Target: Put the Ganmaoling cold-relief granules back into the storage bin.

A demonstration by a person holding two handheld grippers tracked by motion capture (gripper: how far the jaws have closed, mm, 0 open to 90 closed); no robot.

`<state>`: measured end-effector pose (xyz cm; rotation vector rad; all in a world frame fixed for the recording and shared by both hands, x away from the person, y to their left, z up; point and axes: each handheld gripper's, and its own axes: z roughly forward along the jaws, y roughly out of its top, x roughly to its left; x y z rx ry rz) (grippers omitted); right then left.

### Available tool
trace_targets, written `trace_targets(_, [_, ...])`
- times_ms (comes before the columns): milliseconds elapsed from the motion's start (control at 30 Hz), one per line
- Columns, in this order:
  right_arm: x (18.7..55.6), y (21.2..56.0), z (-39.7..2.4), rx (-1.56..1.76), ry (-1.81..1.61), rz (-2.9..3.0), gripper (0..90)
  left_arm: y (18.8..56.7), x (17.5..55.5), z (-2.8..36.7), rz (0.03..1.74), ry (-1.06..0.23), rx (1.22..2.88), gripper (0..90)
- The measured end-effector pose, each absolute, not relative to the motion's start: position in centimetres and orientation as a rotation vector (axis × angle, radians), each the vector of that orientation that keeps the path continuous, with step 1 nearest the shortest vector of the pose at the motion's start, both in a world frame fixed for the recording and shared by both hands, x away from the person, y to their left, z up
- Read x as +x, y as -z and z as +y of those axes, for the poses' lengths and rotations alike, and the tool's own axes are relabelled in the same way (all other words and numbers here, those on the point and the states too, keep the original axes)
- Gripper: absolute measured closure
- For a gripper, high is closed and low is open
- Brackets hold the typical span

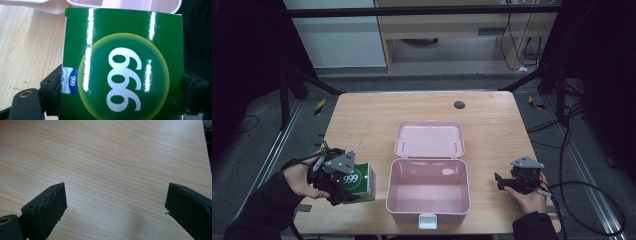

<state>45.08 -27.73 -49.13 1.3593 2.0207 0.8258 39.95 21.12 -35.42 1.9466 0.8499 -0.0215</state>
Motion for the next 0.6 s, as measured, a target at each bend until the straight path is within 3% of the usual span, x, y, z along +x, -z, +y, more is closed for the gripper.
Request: trace_targets(600, [45.1,49.2,-27.8,1.349,-0.807,2.026,4.1,33.2,40.8,19.3,0.776,0.029,1.970,14.5])
